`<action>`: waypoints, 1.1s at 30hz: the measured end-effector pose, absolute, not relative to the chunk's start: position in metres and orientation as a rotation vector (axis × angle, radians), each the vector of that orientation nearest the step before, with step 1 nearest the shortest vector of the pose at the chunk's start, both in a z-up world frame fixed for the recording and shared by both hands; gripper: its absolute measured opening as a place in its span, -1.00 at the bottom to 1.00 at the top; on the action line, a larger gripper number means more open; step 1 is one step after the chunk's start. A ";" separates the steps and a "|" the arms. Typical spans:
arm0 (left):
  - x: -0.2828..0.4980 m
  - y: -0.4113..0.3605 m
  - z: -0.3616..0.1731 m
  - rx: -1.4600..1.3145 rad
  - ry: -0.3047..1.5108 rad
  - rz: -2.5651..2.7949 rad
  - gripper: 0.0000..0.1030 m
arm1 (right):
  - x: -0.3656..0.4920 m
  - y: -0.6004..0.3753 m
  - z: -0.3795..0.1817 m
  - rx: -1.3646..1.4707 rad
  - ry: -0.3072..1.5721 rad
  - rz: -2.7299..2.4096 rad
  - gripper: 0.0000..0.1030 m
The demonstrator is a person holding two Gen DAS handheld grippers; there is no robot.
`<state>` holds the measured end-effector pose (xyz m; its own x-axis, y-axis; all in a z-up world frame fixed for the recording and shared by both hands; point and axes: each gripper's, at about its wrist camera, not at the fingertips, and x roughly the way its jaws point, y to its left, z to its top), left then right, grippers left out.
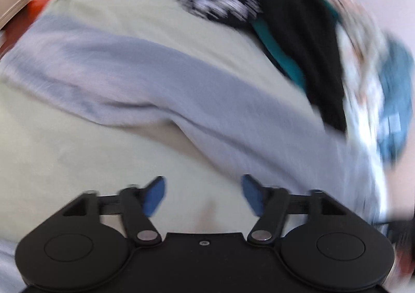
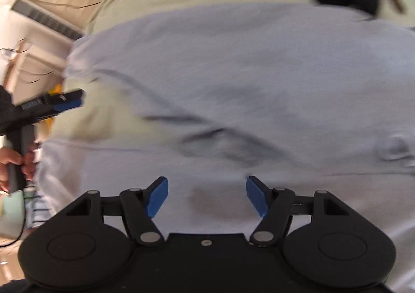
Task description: Fold clothes
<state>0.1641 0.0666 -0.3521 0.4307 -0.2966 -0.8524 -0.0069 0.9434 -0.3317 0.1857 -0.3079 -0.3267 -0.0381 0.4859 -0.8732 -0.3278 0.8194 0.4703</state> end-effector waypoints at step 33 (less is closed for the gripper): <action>0.141 0.043 -0.381 0.118 1.280 -0.495 -0.82 | 0.148 -0.280 -0.372 0.196 1.619 0.565 0.51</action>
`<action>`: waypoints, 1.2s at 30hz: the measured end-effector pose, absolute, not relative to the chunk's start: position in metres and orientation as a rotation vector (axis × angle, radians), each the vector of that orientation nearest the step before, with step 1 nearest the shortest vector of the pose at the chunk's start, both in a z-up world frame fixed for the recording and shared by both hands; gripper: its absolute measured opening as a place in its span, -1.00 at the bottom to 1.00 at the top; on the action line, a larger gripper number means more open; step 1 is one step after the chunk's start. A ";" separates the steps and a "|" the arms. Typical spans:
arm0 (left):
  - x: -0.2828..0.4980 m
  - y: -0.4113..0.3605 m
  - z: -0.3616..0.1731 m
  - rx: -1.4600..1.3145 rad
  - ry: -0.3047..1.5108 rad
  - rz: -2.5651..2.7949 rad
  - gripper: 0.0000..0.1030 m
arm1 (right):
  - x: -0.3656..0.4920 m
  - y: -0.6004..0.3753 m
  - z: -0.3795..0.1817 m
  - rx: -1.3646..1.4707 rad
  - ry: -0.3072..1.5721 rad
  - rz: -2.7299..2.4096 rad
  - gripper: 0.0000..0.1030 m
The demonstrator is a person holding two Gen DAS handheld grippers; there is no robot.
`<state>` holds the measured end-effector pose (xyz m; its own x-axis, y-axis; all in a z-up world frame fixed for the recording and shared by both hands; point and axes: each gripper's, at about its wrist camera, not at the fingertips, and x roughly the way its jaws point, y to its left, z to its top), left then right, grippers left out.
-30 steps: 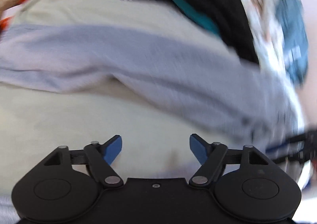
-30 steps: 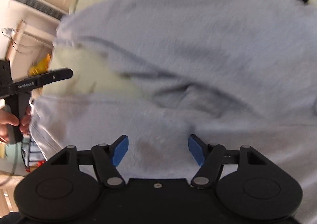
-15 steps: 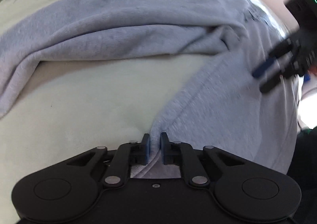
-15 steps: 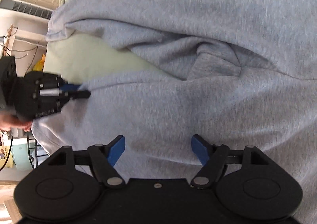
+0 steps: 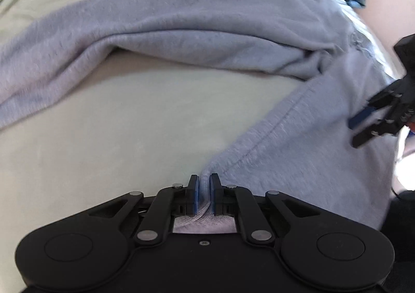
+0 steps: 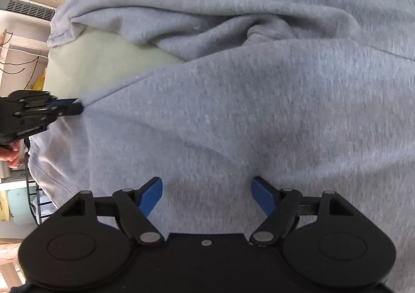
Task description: Fold clothes
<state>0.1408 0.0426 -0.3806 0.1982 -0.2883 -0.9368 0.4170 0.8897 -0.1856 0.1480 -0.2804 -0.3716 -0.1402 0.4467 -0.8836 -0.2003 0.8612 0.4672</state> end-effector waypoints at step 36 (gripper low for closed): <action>0.029 0.236 -0.350 -0.274 1.245 0.609 0.40 | 0.169 -0.379 -0.327 0.101 1.465 0.362 0.60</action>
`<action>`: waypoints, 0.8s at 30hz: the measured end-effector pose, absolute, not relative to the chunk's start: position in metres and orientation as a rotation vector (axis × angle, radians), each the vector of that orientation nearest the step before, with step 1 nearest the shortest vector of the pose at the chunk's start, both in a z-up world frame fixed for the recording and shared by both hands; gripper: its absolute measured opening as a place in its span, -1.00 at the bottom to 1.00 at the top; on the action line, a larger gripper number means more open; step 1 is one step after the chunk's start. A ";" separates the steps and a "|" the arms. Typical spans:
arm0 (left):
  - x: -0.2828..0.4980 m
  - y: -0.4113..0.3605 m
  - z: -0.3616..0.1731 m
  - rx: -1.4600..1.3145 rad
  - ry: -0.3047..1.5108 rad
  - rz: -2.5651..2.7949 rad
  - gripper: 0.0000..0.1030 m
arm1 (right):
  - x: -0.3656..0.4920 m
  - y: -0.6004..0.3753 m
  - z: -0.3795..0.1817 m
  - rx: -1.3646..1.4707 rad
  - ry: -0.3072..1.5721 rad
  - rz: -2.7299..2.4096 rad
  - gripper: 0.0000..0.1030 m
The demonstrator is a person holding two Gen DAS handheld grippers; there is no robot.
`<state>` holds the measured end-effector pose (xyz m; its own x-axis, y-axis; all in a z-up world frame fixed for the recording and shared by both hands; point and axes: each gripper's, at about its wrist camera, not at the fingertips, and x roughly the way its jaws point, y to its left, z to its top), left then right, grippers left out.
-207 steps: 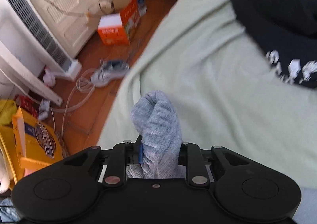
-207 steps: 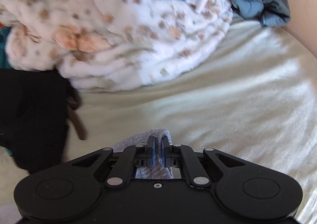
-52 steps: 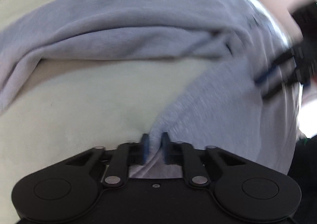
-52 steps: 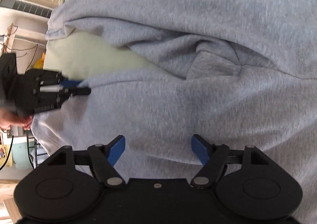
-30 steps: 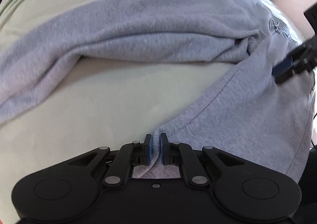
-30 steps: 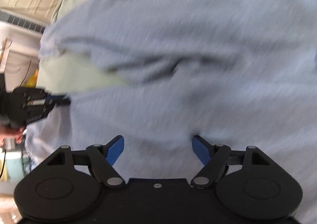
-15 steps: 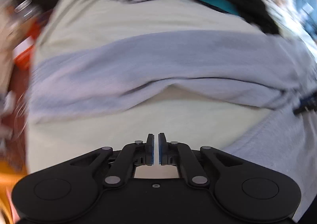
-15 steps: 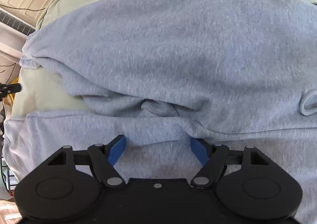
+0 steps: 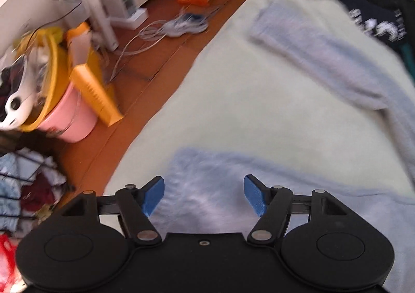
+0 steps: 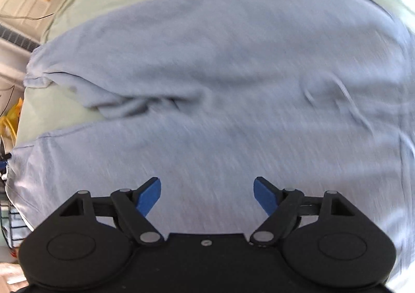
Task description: Fold clothes
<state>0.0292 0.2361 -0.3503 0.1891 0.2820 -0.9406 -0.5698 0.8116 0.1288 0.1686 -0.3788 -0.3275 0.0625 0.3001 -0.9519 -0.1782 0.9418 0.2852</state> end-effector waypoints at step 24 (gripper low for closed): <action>-0.049 0.243 -0.336 -0.653 1.175 0.840 1.00 | 0.093 -0.482 -0.294 0.389 1.366 0.074 0.99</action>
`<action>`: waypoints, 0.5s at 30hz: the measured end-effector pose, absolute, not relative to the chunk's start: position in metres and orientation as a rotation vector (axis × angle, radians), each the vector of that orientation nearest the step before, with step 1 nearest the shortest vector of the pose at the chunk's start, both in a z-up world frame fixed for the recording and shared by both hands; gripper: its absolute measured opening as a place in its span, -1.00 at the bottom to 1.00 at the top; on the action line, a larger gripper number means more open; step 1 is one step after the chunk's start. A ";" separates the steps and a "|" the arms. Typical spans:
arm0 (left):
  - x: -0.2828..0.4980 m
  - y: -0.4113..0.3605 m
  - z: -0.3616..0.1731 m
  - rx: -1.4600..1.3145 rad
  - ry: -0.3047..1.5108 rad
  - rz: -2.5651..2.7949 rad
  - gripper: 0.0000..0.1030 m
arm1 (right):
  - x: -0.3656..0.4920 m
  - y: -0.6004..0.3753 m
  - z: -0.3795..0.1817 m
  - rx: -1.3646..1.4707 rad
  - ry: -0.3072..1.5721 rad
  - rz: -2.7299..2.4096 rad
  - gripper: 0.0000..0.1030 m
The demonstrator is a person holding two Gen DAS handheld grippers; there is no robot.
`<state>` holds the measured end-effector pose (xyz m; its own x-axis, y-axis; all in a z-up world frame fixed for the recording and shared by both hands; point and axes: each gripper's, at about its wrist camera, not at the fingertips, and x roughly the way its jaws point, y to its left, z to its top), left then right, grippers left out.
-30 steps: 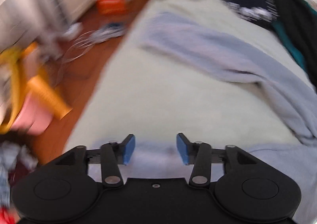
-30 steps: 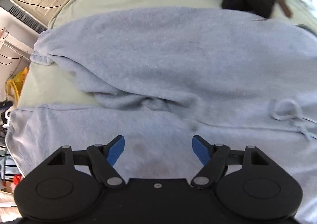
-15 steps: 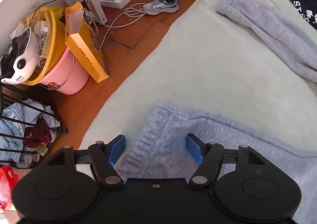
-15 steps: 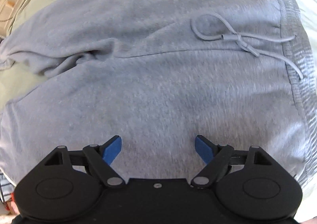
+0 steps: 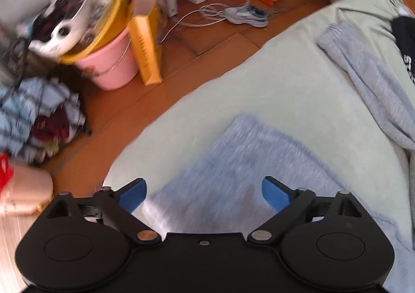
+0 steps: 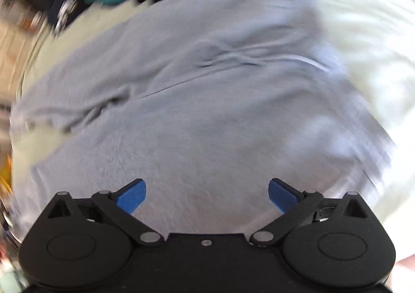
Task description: Fold clothes
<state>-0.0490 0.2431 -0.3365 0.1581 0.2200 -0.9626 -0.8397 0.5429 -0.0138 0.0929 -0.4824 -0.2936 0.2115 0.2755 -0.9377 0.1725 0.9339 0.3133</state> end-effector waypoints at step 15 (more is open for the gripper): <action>-0.084 0.215 -0.362 -0.912 1.112 1.001 0.99 | 0.035 -0.589 -0.359 0.858 1.160 -0.295 0.83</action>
<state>-0.0844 0.2153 -0.3617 0.1394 0.1718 -0.9752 -0.9516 0.2956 -0.0840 0.0351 -0.5894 -0.3589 0.4044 0.2147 -0.8890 0.6135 0.6572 0.4378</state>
